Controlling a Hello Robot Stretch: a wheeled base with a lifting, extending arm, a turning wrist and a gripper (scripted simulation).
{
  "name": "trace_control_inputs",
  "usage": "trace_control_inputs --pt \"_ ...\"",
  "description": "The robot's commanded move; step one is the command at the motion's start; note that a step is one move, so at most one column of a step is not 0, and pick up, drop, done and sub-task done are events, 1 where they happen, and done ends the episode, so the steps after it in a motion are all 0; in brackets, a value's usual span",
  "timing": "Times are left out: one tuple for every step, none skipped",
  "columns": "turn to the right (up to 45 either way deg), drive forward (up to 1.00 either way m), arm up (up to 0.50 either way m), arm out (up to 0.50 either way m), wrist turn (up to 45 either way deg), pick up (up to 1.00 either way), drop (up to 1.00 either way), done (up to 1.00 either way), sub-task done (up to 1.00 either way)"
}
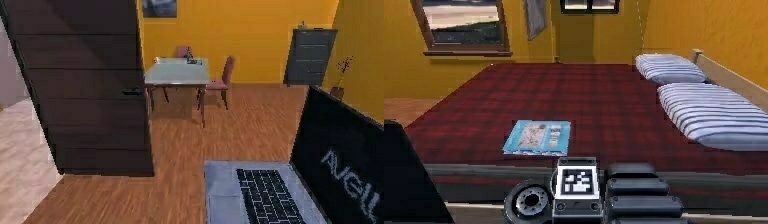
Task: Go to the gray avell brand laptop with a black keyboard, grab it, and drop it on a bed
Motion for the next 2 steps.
trace_control_inputs --pt "45.0 0.00 0.00 0.00 0.0 0.00 0.00 0.00 0.00" --pt "3.0 0.00 0.00 0.00 0.0 0.00 0.00 0.00 0.00"
